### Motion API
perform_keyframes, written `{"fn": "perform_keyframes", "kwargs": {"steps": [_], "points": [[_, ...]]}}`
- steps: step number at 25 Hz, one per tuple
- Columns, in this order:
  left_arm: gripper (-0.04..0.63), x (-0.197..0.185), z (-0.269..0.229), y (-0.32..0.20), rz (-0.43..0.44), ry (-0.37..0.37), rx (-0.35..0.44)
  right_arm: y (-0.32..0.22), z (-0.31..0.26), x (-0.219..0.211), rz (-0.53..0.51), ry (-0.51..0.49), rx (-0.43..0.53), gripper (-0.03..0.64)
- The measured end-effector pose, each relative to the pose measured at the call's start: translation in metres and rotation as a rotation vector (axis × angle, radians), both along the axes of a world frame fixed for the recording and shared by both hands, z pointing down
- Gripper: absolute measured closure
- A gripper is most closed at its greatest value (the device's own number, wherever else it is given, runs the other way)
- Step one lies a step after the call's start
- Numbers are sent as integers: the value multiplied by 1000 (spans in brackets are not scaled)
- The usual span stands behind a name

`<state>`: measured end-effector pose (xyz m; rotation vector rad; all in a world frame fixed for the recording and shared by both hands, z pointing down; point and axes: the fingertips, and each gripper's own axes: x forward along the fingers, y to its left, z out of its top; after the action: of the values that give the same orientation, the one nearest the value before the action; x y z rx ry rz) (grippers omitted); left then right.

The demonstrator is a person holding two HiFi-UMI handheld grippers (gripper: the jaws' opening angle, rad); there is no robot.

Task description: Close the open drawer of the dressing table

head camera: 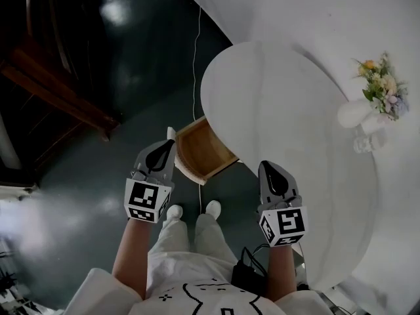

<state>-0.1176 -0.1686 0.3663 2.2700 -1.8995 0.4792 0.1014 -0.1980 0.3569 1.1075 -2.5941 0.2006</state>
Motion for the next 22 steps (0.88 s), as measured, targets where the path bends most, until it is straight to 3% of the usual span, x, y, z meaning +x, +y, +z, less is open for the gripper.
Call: {"fn": "perform_keyframes", "kwargs": {"steps": [6, 10, 22], "points": [[577, -16, 42, 13, 46, 48, -59, 13, 22, -25, 30, 39, -12, 618], [577, -31, 69, 21, 70, 41, -84, 26, 41, -44, 51, 49, -24, 618], [577, -54, 127, 46, 173, 76, -101, 64, 84, -83, 149, 64, -42, 618]]}}
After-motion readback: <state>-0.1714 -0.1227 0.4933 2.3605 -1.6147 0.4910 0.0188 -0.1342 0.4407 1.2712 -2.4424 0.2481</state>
